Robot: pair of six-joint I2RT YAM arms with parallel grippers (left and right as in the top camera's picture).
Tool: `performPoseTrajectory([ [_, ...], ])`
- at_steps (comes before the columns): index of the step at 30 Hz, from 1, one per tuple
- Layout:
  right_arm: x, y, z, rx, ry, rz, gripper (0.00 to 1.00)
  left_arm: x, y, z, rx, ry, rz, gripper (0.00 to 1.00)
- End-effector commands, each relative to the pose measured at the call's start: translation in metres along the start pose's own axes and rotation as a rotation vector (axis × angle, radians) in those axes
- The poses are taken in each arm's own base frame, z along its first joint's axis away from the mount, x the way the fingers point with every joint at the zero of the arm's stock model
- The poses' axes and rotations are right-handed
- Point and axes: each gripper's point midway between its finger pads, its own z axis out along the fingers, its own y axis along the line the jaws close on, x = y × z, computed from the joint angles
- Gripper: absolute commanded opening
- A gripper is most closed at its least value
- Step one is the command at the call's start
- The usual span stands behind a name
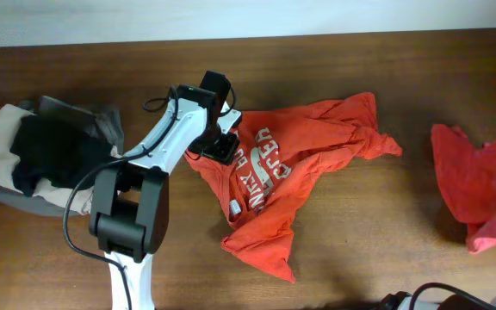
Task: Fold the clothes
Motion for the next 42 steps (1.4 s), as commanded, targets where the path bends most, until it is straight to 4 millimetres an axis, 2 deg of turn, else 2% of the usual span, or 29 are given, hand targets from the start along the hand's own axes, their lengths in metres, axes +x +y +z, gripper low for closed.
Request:
performPoseTrajectory([
  [1,-0.022,-0.004,-0.009,-0.005,-0.071,0.095,0.14,0.003,0.0,0.004,0.016,0.017,0.001,0.62],
  [3,-0.022,0.003,-0.004,-0.028,-0.058,0.094,0.36,0.003,0.0,0.004,0.016,0.015,0.004,0.62],
  [6,-0.015,0.015,0.006,-0.058,-0.007,0.08,0.93,-0.001,0.0,0.002,0.015,0.005,0.012,0.62],
  [7,-0.01,0.022,0.01,-0.082,0.02,0.075,0.99,-0.002,0.0,-0.001,0.014,0.0,0.013,0.63],
  [9,0.001,0.038,0.012,-0.166,0.089,0.064,0.99,-0.007,0.0,-0.008,0.012,-0.012,0.027,0.63],
  [10,0.015,0.061,0.005,-0.302,0.166,0.018,0.99,-0.012,0.002,-0.019,0.006,-0.022,0.034,0.63],
  [11,0.023,0.076,-0.002,-0.396,0.209,-0.025,0.97,-0.016,0.003,-0.028,0.006,-0.031,0.031,0.63],
  [14,0.047,0.113,-0.03,-0.651,0.292,-0.196,0.81,-0.028,0.006,-0.058,-0.001,-0.069,0.024,0.63],
  [16,0.063,0.128,-0.045,-0.74,0.316,-0.306,0.77,-0.036,0.007,-0.082,-0.006,-0.104,0.022,0.63],
  [21,0.118,0.159,-0.063,-0.777,0.364,-0.541,0.77,-0.056,0.003,-0.147,-0.024,-0.226,0.035,0.63],
  [24,0.166,0.178,-0.06,-0.737,0.417,-0.686,0.77,-0.063,-0.002,-0.191,-0.038,-0.313,0.046,0.63],
  [26,0.2,0.187,-0.051,-0.699,0.472,-0.769,0.77,-0.062,-0.005,-0.218,-0.045,-0.364,0.053,0.63],
  [27,0.231,0.193,-0.041,-0.676,0.537,-0.833,0.77,-0.06,-0.008,-0.234,-0.051,-0.393,0.056,0.63],
  [29,0.267,0.197,-0.03,-0.648,0.609,-0.913,0.73,-0.054,-0.008,-0.255,-0.068,-0.426,0.057,0.63],
  [30,0.293,0.196,-0.024,-0.632,0.663,-0.978,0.72,-0.049,-0.007,-0.268,-0.087,-0.445,0.054,0.63],
  [34,0.36,0.183,-0.026,-0.631,0.778,-1.183,0.71,-0.042,-0.007,-0.301,-0.112,-0.528,0.047,0.63],
  [38,0.406,0.164,-0.035,-0.621,0.817,-1.313,0.75,-0.035,-0.01,-0.329,-0.135,-0.61,0.053,0.68],
  [42,0.442,0.141,-0.042,-0.583,0.856,-1.394,0.78,-0.03,-0.011,-0.342,-0.148,-0.643,0.054,0.7],
])
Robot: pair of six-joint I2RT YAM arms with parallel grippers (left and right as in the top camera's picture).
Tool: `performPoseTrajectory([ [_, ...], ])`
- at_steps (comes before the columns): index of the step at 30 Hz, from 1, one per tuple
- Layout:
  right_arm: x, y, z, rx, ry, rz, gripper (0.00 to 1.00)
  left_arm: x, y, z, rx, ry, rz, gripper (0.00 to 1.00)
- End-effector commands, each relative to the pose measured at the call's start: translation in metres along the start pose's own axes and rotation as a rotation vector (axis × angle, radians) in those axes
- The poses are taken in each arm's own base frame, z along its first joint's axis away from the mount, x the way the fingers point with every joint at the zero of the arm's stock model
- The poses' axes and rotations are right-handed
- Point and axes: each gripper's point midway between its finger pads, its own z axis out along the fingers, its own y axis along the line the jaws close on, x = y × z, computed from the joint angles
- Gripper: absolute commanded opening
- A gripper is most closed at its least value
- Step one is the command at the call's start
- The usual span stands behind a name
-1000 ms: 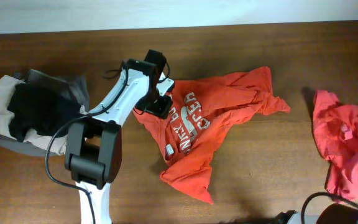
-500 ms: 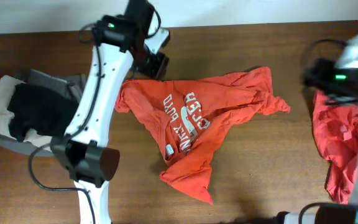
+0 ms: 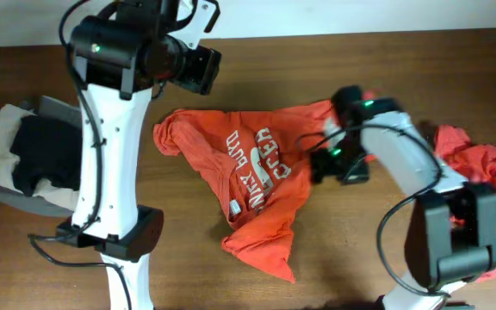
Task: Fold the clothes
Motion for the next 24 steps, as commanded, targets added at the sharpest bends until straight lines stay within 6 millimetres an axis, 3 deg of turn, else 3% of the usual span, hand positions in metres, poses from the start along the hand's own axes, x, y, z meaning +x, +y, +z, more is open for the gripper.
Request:
performPoseTrajectory([
  [1,0.023,0.02,0.017,0.01,0.051,-0.042,0.78,-0.005,0.005,-0.032,-0.042,-0.069,0.007,0.7],
  [7,0.045,0.062,0.039,-0.117,0.106,-0.088,0.77,-0.005,0.005,-0.033,-0.041,-0.069,0.007,0.7],
  [12,0.026,0.073,0.043,-0.131,0.02,-0.053,0.57,-0.005,0.005,-0.033,-0.041,-0.07,0.007,0.7],
  [13,0.022,0.075,0.043,-0.137,0.004,-0.037,0.49,-0.005,0.005,-0.033,-0.041,-0.069,0.007,0.7],
  [15,0.02,0.074,0.042,-0.131,-0.002,-0.018,0.22,-0.005,0.005,-0.033,-0.041,-0.069,0.007,0.7],
  [16,0.02,0.07,0.041,-0.107,-0.007,-0.017,0.17,-0.005,0.005,-0.033,-0.041,-0.069,0.007,0.7],
  [21,0.018,0.035,0.008,0.118,-0.086,-0.013,0.08,-0.003,0.009,-0.031,-0.063,-0.061,0.007,0.71],
  [24,0.019,0.032,-0.012,0.143,-0.142,-0.023,0.05,0.003,0.016,-0.021,-0.091,-0.018,-0.002,0.7],
])
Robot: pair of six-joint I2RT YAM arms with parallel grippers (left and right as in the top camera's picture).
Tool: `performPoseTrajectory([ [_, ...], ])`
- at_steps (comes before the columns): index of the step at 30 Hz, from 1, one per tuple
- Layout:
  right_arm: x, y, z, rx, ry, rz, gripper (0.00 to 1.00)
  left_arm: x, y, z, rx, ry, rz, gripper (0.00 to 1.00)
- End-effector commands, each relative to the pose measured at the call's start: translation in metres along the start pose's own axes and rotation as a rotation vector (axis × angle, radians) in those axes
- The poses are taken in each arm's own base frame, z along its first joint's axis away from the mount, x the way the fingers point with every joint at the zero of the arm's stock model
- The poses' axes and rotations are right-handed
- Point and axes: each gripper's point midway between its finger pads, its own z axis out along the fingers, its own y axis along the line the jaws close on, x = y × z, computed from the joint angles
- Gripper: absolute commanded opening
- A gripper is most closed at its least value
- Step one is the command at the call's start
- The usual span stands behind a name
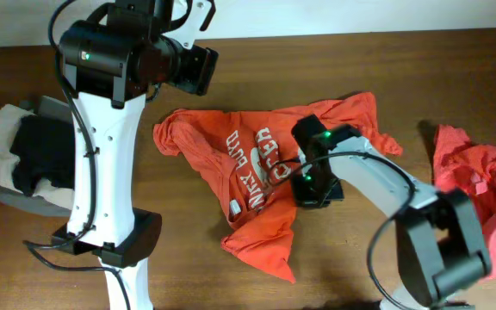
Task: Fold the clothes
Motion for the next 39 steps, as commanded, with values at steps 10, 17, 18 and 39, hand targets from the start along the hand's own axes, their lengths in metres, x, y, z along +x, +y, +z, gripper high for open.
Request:
performPoseTrajectory([
  [10,-0.012,-0.02,-0.055,0.053,-0.185,0.08,0.1,0.101,-0.005,0.116,0.075,0.454,-0.134,0.58],
  [17,-0.02,-0.024,-0.06,-0.037,-0.191,0.138,0.13,0.15,-0.011,0.195,0.102,0.507,-0.143,0.44],
  [18,-0.02,-0.022,-0.06,-0.045,-0.192,0.117,0.13,0.154,-0.012,0.202,0.103,0.502,-0.143,0.44],
  [39,-0.035,-0.009,-0.064,-0.115,-0.246,0.079,0.22,0.236,-0.041,0.26,0.222,0.564,-0.181,0.5],
])
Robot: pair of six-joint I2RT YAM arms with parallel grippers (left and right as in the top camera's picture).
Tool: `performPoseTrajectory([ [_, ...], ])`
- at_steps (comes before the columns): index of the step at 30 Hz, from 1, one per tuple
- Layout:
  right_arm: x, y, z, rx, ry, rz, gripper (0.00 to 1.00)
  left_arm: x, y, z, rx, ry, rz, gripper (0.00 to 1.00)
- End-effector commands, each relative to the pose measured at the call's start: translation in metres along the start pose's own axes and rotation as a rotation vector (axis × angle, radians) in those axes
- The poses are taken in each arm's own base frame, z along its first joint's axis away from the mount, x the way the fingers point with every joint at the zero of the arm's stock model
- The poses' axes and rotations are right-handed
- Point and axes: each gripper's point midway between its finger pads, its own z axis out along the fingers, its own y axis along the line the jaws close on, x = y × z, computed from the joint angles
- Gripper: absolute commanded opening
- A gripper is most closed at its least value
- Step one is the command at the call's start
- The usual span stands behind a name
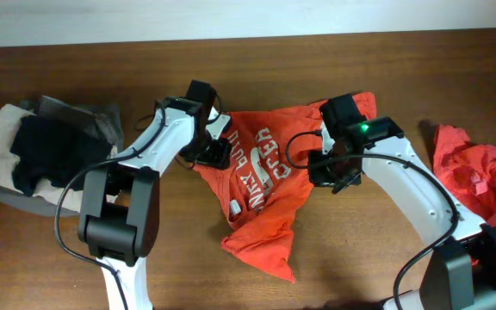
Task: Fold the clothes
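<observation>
An orange T-shirt (265, 185) with white lettering lies crumpled in the middle of the table, its lower end reaching toward the front edge. My left gripper (214, 153) is down at the shirt's left edge, over the cloth. My right gripper (331, 177) is low at the shirt's right side, just below the sleeve area, which the arm partly hides. The overhead view shows the finger gap of neither gripper. The shirt's left sleeve is out of sight beneath the left arm.
A pile of beige, black and grey clothes (37, 151) sits at the left edge. A red garment (480, 176) lies bunched at the right edge. Bare brown wood (360, 258) surrounds the shirt.
The left arm has come down from its raised pose to the shirt's left edge, where the spread sleeve no longer shows. The right gripper has shifted right, from the shirt's middle to its right side.
At first the left gripper was down on the shirt's left part and the right arm was out of view. Then the left arm stood raised, the left sleeve lay spread out, and the right gripper was at the shirt's right side, then its middle. Now both are low at opposite sides.
</observation>
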Motion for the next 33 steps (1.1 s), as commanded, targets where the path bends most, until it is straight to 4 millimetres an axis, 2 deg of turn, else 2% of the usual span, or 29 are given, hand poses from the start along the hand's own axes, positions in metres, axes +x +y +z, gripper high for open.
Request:
performPoseTrajectory([
  [1,-0.004,0.006,-0.006,-0.026,-0.017,-0.013,0.23,0.002,-0.001,0.006,0.019,0.006,0.001,0.4],
  [3,-0.004,0.006,-0.006,-0.026,-0.016,-0.013,0.22,0.003,-0.001,0.006,0.018,0.011,-0.001,0.12],
  [4,-0.004,0.006,-0.006,-0.026,-0.016,-0.013,0.22,0.005,-0.001,0.005,0.015,0.02,-0.002,0.04],
  [5,-0.004,0.006,-0.006,-0.026,-0.017,-0.013,0.23,0.007,0.0,0.003,0.012,0.032,-0.006,0.0],
  [8,-0.005,0.006,-0.006,-0.027,-0.021,-0.014,0.22,0.014,0.005,-0.007,-0.031,0.079,-0.014,0.0],
  [11,-0.007,0.007,-0.007,-0.03,-0.03,-0.016,0.23,0.019,0.015,-0.026,-0.112,0.127,-0.019,0.01],
  [16,-0.008,0.008,-0.006,-0.031,-0.034,-0.017,0.23,0.038,0.042,-0.052,-0.313,0.212,-0.123,0.01],
  [23,-0.009,0.008,-0.007,-0.033,-0.04,-0.018,0.24,0.065,0.058,-0.067,-0.439,0.316,-0.174,0.01],
  [26,-0.011,0.008,-0.007,-0.034,-0.044,-0.019,0.24,0.071,0.063,-0.071,-0.468,0.339,-0.175,0.01],
  [28,-0.011,0.008,-0.007,-0.03,-0.048,-0.019,0.24,0.071,0.068,-0.073,-0.487,0.338,-0.186,0.1],
  [30,-0.012,0.005,-0.007,-0.012,-0.054,-0.019,0.24,0.073,0.075,-0.076,-0.51,0.341,-0.2,0.29],
  [33,-0.015,0.001,-0.007,0.013,-0.066,-0.018,0.29,0.071,0.085,-0.078,-0.524,0.325,-0.221,0.44],
])
